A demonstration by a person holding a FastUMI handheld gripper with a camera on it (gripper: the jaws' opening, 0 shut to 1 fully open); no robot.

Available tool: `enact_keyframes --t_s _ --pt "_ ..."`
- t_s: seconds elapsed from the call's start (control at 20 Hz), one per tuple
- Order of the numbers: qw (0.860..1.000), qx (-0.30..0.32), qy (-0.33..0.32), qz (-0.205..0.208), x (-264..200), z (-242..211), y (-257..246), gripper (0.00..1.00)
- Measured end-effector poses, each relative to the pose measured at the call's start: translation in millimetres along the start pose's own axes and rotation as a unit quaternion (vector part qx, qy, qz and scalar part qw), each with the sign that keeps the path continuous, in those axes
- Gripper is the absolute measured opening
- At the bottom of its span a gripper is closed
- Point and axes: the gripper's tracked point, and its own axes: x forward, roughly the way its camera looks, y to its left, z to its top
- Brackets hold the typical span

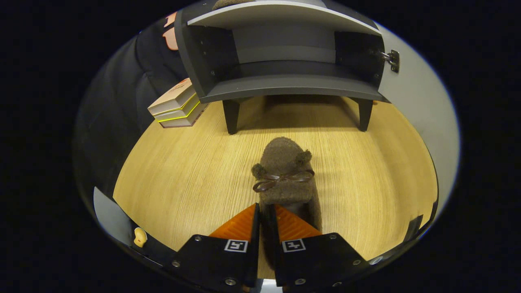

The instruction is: Open the shoe cabinet door, grab the shoes and put them into the shoe cabinet, then close the shoe cabinet door.

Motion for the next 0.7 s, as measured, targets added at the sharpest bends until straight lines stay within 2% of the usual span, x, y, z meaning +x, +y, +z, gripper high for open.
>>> enact_keyframes --t_s 0.3,0.4,0.7 --pt "1.000 0.014 -0.004 0.005 37.4 8.4 1.2 0.16" --pt "1.000 0.019 -0.010 0.005 44.3 10.3 2.3 0.10" --pt "1.000 0.020 -0.023 0.003 8.4 15.2 -5.7 0.07"
